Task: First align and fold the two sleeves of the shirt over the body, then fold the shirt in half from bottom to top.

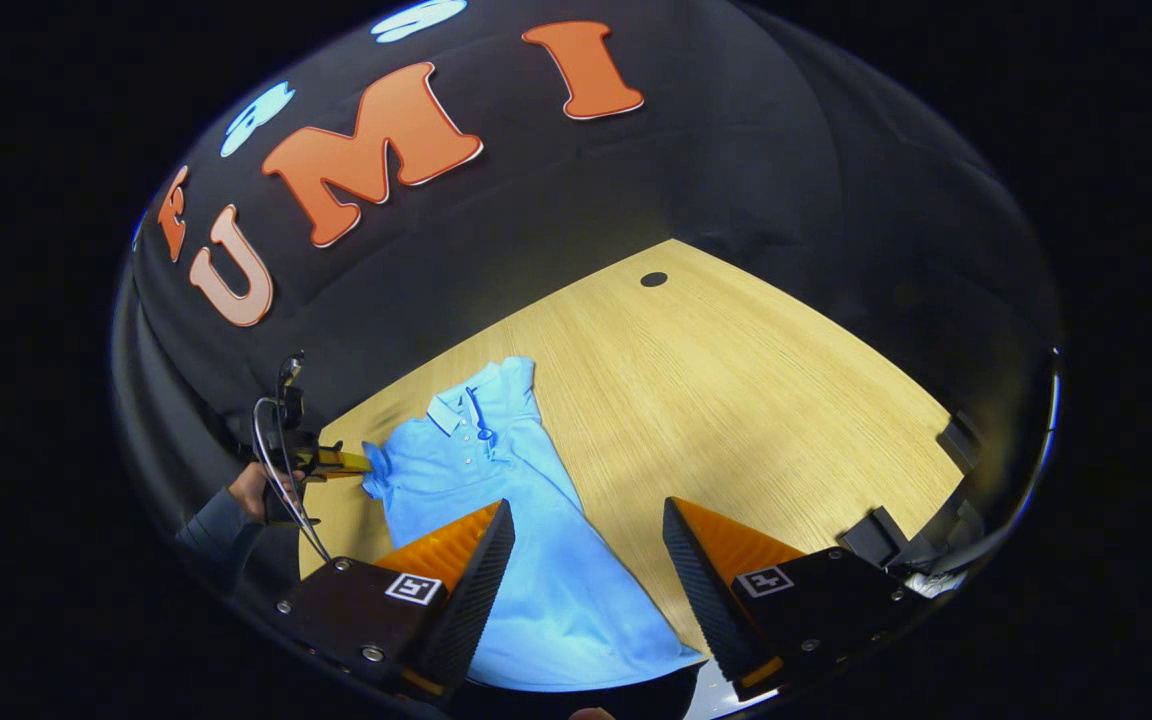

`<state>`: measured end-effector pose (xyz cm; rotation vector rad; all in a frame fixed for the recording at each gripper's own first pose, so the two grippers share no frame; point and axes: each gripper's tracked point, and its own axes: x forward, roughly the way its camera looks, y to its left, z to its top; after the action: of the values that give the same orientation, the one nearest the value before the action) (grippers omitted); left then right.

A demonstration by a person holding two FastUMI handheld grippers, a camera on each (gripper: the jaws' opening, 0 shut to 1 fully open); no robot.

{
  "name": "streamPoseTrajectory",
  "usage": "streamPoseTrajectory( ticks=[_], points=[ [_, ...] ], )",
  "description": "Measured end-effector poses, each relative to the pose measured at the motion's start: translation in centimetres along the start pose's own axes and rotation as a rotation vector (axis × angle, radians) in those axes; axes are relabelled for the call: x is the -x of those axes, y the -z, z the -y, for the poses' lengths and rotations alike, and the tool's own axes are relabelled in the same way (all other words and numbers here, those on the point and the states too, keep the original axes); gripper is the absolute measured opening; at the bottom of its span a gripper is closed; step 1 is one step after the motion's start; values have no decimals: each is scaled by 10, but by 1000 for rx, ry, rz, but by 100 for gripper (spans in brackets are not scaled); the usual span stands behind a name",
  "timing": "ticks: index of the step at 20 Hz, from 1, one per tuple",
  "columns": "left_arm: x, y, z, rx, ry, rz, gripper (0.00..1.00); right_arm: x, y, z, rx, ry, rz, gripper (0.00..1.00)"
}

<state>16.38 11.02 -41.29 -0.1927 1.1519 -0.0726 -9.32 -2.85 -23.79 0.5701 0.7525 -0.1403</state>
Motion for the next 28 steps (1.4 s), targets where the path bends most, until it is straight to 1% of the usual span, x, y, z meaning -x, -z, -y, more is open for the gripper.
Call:
streamPoseTrajectory(
  ticks=[5, 8, 14, 17, 19, 20, 21, 22, 23, 24, 26, 28],
  points=[
    [11, -24, 56, -70, 72, 48, 5, 6, 1, 12, -22, 12, 13, 92],
    [10, -33, 88, -99, 103, 53, 5, 8, 4, 19, -39, 16, 20, 92],
    [-11, -32, 147, -163, 144, 18, 5, 8, 14, 28, -46, 22, 11, 92],
    [-25, -28, 170, -171, 164, -13, 5, 7, 18, 31, -55, 24, 8, 92],
    [-35, -22, 176, -182, 163, -36, 7, 7, 24, 33, -57, 30, 3, 92],
    [-39, -18, 179, -189, 158, -51, 6, 8, 27, 34, -58, 34, -1, 92],
    [-41, -15, 183, -189, 176, -59, 7, 9, 30, 33, -59, 35, -5, 92],
    [-41, -14, 184, -192, 182, -56, 13, 10, 33, 32, -60, 40, -8, 92],
    [-39, -10, 186, -196, 195, -55, 24, 10, 35, 31, -58, 40, -10, 92],
    [-37, -5, 185, -206, 199, -54, 38, 10, 38, 29, -56, 45, -15, 92],
    [-25, 5, 177, -238, 201, -51, 69, 10, 45, 25, -47, 46, -23, 91],
    [-18, 14, 159, -275, 171, -36, 100, 8, 52, 20, -29, 42, -34, 92]
  ],
)
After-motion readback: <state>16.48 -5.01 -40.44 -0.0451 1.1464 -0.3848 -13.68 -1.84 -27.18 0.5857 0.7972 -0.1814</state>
